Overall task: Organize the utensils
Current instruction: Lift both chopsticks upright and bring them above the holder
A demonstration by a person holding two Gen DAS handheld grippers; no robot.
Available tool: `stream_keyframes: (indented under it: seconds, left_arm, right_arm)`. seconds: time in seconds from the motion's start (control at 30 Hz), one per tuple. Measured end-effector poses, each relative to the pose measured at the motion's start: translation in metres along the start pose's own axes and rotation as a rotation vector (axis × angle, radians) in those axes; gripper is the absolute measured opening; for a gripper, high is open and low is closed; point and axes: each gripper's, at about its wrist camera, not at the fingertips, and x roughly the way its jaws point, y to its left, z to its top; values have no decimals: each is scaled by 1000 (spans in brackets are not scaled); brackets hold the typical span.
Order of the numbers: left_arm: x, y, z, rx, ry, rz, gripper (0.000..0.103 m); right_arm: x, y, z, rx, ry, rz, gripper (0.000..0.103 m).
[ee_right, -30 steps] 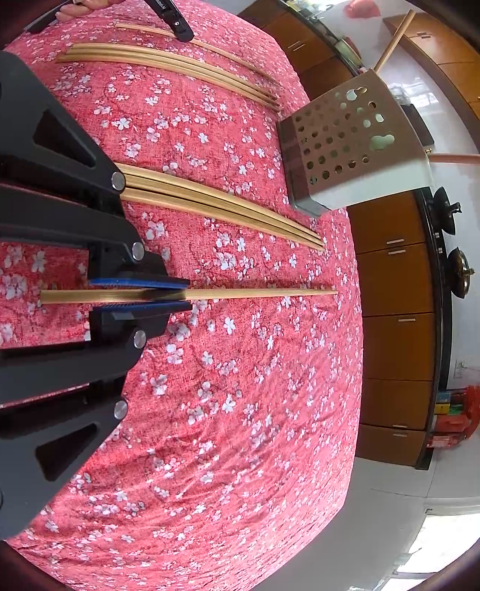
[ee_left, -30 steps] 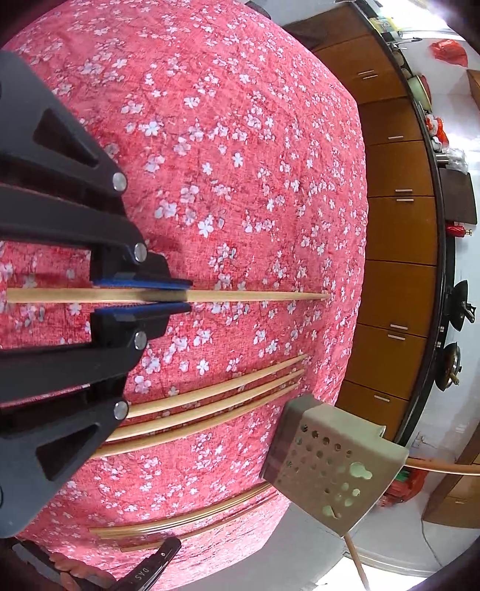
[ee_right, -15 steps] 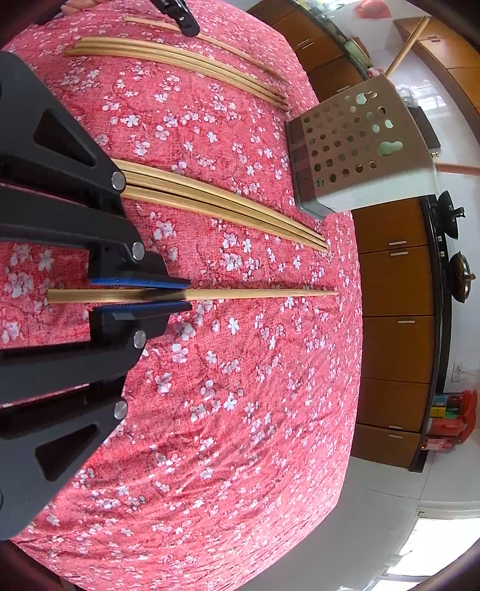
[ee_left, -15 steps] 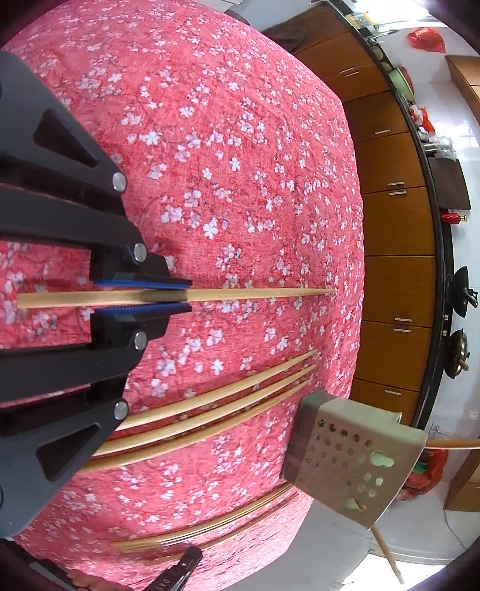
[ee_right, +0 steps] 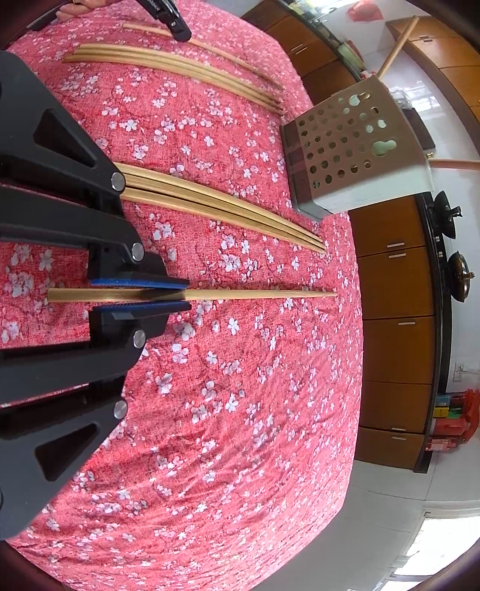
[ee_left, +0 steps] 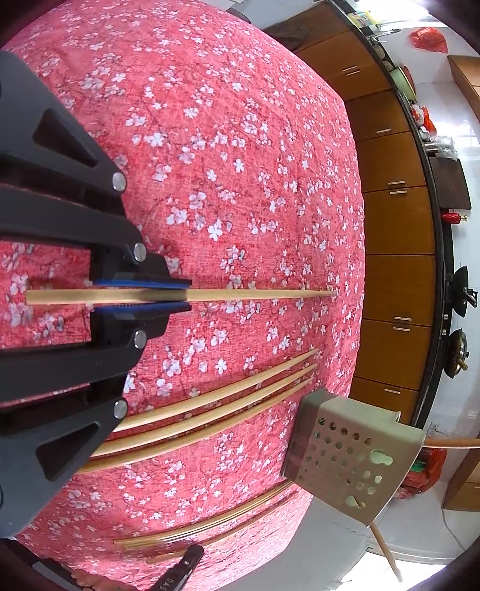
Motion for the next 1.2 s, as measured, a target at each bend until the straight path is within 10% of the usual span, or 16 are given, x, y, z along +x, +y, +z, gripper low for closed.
stream_keyframes:
  seconds: [0.6,0.97,1.2]
  left_arm:
    - [-100,3,57,-39,-276,-65,8]
    - [-126,0,80,-41,-363,-64,8]
    - [-152,-15,97,0,-405,-134,8]
  right_arm:
    - [-93,-23,44,69,-350,-2,7]
    - [-104,-20,57,62,-403,6,7]
    - [-146,-8,85,59,-450,161,7]
